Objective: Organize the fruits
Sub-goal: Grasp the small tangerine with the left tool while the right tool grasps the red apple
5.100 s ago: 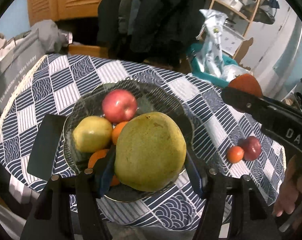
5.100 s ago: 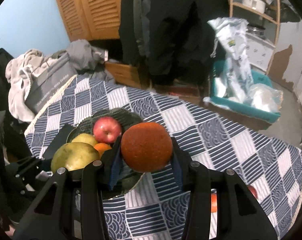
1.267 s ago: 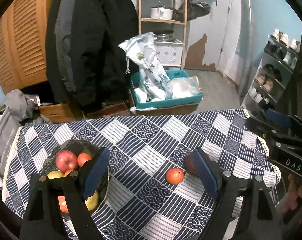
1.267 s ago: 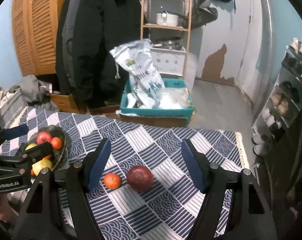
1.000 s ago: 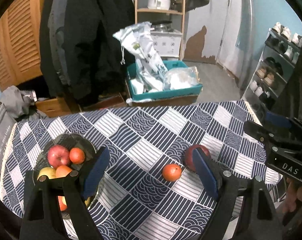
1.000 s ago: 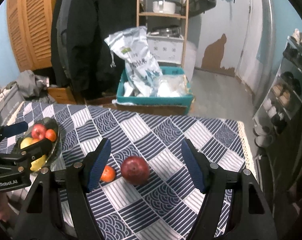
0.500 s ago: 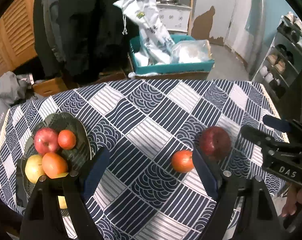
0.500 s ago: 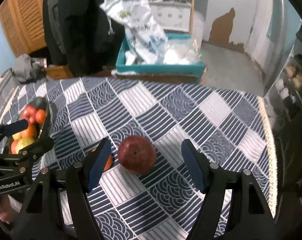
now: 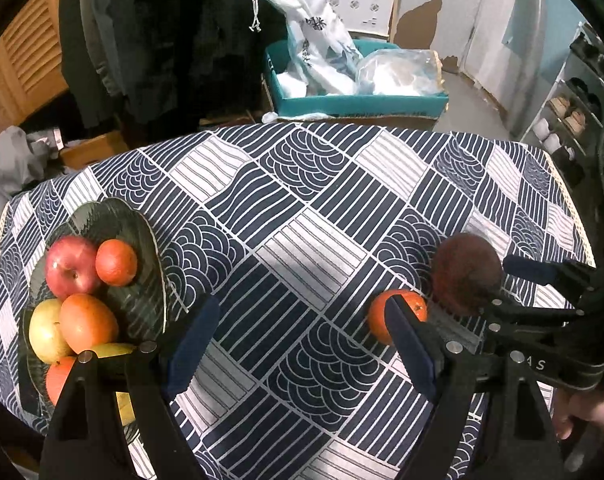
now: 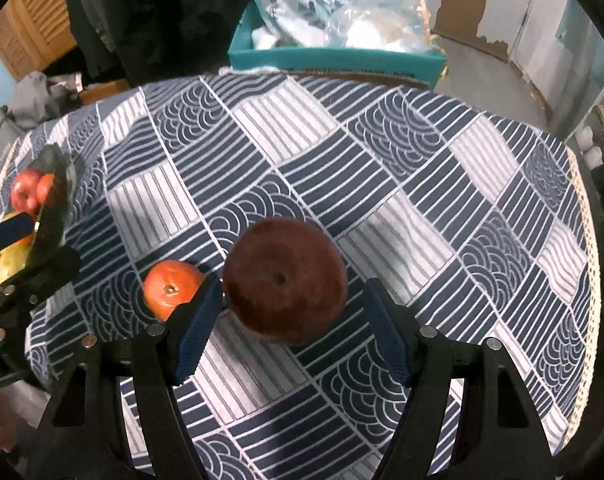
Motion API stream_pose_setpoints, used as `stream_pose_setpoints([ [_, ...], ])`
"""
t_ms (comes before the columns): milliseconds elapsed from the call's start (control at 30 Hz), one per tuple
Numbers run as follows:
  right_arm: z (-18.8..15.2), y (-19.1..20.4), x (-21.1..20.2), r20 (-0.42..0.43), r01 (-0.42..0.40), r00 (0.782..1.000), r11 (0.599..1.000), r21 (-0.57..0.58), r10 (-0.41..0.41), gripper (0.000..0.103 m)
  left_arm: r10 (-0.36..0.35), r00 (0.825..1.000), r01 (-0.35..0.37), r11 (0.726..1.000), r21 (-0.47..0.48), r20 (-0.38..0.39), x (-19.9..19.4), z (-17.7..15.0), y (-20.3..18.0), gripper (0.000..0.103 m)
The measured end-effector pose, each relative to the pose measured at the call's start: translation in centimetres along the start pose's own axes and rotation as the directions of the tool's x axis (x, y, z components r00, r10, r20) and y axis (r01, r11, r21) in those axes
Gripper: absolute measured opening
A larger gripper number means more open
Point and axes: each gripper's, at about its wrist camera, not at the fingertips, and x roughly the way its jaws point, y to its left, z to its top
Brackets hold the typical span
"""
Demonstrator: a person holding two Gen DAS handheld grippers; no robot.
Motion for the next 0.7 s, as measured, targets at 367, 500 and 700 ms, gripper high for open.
stream_pose_setpoints([
  [367,-0.3,-0.2,2.4,-0.049,-0.016,0.999,1.000,0.012,0.017,0.073,-0.031,0.999,0.031,0.999,-0.018,-0.029,1.2,0.0,-0.1,0.086],
  [500,-0.2,-0.5,2.2,-0.038,-0.036,0.999,0.999,0.036,0.037,0.072,-0.050,0.998,0.049,0.999,-0.022,-0.031,1.3,0.0,-0.2,0.086],
  [700,-0.6,-2.2,0.8,-0.002,0.010,1.000,0.996,0.088,-0.010,0.072,-0.098,0.995,0.097,0.995,-0.021,-0.036,1.5,-0.1,-1.3,0.086],
])
